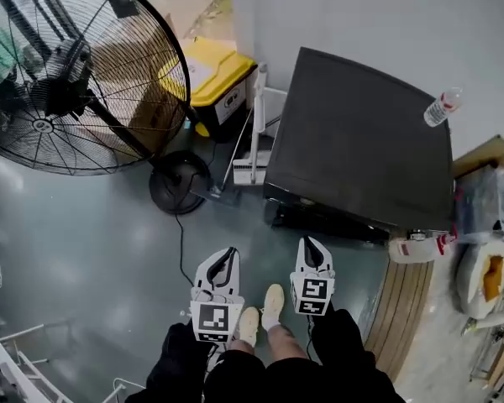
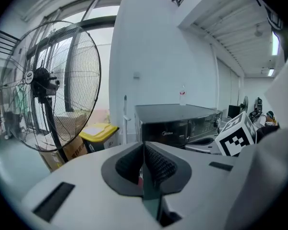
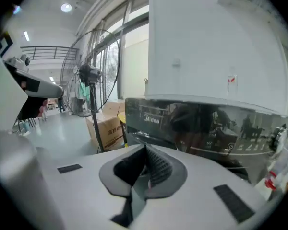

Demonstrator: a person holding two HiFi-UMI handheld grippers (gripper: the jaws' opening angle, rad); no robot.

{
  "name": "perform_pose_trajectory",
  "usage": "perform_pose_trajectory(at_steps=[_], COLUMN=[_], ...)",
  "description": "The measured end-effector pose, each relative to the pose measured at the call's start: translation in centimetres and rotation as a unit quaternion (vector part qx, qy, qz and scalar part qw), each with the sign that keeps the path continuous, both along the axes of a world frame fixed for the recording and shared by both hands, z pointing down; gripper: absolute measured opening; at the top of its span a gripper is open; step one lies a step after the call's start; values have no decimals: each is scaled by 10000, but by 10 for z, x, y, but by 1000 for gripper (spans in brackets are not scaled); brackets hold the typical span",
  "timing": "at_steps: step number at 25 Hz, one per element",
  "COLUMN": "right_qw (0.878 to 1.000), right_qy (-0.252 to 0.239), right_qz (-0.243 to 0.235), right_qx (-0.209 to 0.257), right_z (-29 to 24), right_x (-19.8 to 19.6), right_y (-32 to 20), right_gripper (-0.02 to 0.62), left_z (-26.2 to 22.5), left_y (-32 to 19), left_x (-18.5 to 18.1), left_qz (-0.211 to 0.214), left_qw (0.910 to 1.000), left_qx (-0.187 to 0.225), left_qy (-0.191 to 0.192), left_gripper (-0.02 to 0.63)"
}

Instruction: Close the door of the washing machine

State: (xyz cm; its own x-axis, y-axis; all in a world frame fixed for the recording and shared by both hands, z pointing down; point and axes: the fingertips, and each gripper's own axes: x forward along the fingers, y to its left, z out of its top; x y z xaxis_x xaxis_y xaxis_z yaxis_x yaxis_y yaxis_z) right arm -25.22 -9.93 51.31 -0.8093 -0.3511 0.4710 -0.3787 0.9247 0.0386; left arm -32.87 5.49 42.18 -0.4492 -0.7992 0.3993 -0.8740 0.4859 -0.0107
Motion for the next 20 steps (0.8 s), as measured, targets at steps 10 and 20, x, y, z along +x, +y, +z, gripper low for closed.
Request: perform_pose_trajectory(at_steps=[10,20], right_qw=[9956,9852], right_qy=[-814,-1280], right_qz=[309,675], right_qx=[360,921], right_z=[-168,-282], right_x=[71,161], right_y=[39,81], right_gripper=[18,17], left_z=[-133,-216], left_y=[31,45], left_x=[51,116], left_qz=[477,1163], left_qw=[9963,9858], left_qx=[516,924], left_qy=[-500,-778], left_gripper=[29,29])
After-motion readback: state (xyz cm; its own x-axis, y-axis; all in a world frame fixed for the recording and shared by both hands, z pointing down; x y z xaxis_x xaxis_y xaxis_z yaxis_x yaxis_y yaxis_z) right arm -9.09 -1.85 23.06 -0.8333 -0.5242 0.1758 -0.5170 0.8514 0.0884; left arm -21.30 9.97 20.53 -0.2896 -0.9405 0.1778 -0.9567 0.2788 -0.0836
